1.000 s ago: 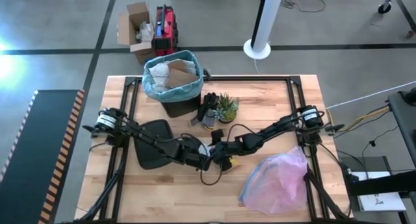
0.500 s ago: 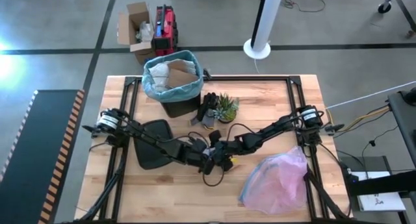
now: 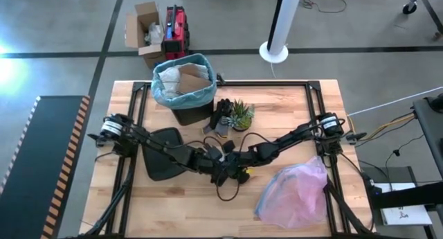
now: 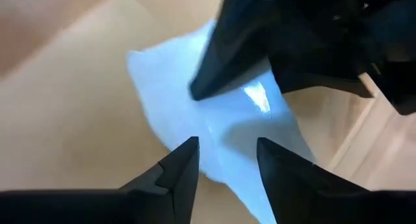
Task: Place trash/remove bag and relplace
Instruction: Put the white paper into the trash bin
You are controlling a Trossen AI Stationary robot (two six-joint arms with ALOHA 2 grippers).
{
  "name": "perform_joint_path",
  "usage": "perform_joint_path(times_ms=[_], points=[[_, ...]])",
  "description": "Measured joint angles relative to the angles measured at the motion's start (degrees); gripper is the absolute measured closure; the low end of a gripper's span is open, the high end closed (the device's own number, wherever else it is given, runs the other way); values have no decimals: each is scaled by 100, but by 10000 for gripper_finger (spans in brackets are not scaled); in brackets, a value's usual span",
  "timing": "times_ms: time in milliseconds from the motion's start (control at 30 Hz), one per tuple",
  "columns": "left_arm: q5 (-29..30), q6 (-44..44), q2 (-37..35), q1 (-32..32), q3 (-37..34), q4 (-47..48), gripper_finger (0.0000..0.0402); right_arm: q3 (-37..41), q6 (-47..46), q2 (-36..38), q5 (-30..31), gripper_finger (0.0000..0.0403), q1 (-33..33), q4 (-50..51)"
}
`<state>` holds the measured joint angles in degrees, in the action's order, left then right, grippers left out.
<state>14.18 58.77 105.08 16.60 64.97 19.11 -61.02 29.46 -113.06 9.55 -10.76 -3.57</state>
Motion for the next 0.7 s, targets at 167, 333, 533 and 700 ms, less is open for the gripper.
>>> perform_joint_path(times_ms=[167, 333, 533, 700], points=[[192, -297, -768, 18, 0, 744, 258, -201, -400, 20, -203, 396, -6, 587], [925, -384, -1870, 103, -2, 1864, 244, -451, -711, 402, -343, 400, -24, 1067], [1697, -268, -3046, 178, -11, 2593, 229, -944, -694, 1352, -383, 402, 74, 866], [1790, -234, -3690, 223, -13, 2650, 228, -1669, -730, 1721, -355, 403, 531, 753]])
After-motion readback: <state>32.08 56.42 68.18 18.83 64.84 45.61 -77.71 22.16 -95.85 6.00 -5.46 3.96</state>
